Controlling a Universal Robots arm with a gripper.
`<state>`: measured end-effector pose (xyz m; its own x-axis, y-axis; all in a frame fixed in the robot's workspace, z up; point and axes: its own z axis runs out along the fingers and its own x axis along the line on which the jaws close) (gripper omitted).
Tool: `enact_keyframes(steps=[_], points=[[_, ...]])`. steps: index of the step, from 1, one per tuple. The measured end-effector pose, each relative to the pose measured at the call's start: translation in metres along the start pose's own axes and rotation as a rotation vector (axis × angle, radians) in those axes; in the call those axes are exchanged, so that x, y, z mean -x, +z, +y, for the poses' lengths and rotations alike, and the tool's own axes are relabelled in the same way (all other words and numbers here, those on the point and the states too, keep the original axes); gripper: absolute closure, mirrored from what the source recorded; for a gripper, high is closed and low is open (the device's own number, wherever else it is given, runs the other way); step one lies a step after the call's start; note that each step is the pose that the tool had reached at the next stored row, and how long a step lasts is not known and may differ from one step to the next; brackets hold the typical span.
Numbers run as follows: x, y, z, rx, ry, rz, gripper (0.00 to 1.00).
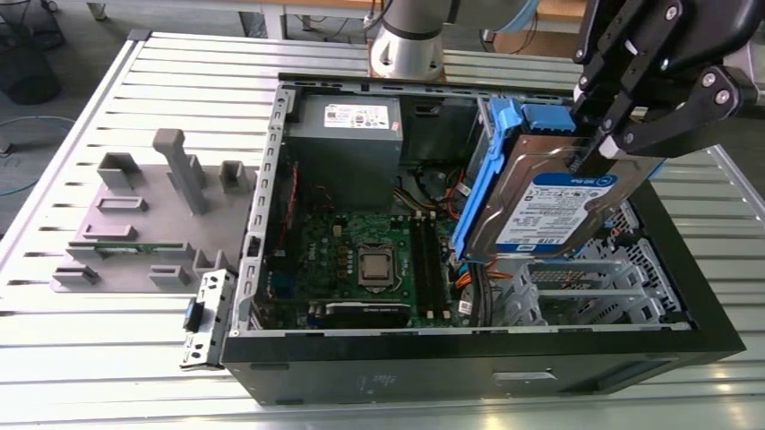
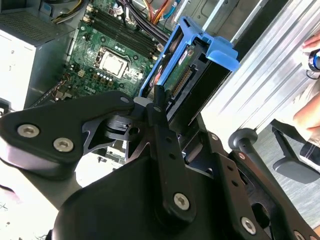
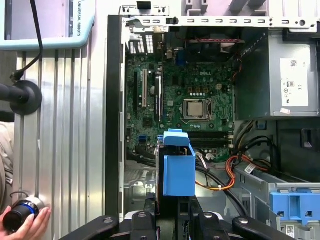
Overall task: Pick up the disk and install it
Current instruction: 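Pick up the disk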
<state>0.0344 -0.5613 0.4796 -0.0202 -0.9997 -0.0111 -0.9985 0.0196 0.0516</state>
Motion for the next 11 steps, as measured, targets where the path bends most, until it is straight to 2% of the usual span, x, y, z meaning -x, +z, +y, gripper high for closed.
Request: enact_keyframes(steps=[2,11], points=[[-0.0001,-0.0002,-0.0001,0.0001,0.0,-0.0056,0.65],[-0.0001,-0.0001,-0.0001,0.0001,0.0,-0.0071,0.65]])
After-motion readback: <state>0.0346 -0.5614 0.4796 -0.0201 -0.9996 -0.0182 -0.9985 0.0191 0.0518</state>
